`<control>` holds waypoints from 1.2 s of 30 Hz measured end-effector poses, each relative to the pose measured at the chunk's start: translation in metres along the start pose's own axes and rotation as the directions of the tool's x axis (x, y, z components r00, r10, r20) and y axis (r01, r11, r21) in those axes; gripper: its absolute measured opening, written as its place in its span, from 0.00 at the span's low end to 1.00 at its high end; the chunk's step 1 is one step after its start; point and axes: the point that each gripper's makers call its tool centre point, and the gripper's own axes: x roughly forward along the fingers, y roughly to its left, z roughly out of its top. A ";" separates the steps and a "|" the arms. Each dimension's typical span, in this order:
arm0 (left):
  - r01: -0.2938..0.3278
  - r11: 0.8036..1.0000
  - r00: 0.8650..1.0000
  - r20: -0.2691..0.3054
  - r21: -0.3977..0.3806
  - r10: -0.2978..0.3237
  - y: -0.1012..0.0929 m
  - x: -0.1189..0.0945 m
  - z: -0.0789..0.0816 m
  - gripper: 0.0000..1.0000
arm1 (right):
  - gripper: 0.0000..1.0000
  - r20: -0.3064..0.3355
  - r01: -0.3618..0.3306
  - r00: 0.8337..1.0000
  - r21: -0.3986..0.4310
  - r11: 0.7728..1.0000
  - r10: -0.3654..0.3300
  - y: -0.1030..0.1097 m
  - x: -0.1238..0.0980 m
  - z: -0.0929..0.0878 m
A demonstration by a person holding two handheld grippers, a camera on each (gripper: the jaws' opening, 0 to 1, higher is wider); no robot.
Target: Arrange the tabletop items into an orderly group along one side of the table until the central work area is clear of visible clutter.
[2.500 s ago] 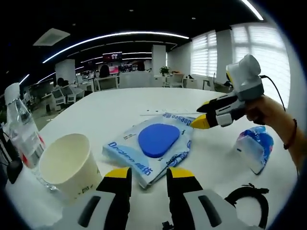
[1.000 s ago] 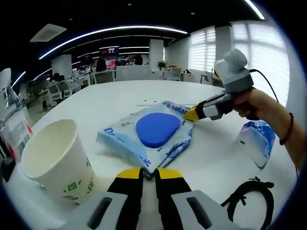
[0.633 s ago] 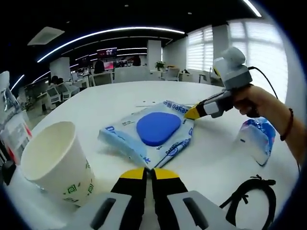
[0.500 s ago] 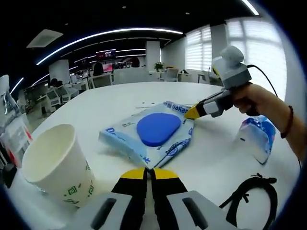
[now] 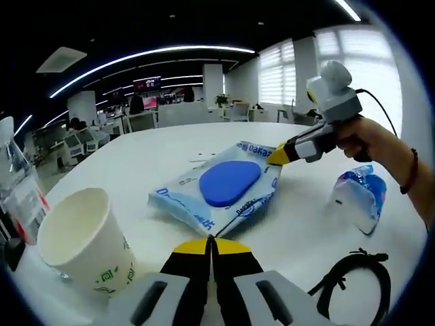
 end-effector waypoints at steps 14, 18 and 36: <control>0.041 0.999 0.998 0.045 -0.020 -0.040 -0.008 -0.016 0.014 0.00 | 0.00 0.036 0.084 0.996 -0.155 0.984 -0.079 0.006 -0.045 0.013; 0.056 0.997 0.997 0.050 -0.044 -0.054 -0.006 -0.022 0.013 0.00 | 0.00 0.049 0.096 0.995 -0.187 0.978 -0.089 0.014 -0.058 0.018; 0.062 0.997 0.994 0.097 -0.053 -0.057 0.006 -0.043 0.024 0.00 | 0.00 0.058 0.159 0.987 -0.305 0.939 -0.148 0.047 -0.099 0.014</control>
